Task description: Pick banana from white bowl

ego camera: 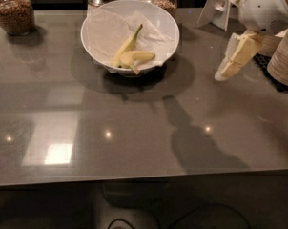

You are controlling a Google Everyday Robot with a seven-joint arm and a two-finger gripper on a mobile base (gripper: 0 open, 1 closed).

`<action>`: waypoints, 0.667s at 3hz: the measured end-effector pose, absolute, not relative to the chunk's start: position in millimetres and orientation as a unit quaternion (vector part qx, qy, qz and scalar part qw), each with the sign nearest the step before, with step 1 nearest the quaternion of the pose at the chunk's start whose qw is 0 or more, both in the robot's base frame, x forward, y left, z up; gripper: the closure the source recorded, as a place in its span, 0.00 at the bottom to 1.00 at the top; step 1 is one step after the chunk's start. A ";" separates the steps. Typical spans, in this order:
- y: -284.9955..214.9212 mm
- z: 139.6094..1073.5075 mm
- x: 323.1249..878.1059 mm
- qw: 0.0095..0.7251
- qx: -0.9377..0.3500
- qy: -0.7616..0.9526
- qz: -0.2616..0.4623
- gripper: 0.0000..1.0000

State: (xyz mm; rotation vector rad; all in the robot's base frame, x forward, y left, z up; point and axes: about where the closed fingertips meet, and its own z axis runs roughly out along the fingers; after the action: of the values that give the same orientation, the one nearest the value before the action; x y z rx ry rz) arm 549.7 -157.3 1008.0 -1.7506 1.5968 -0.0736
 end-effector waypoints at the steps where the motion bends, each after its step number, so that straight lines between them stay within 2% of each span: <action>1: -111.6 1028.5 584.4 0.426 -0.739 0.522 -0.005 0.00; 2: -114.2 1048.7 589.8 0.442 -0.751 0.489 -0.031 0.00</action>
Offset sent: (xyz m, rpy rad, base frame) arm 0.0316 0.0408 0.0179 0.0500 -0.0907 0.2000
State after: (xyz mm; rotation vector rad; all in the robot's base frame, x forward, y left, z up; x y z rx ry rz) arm 589.8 -114.2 1048.7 -1.8642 1.2143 -0.0765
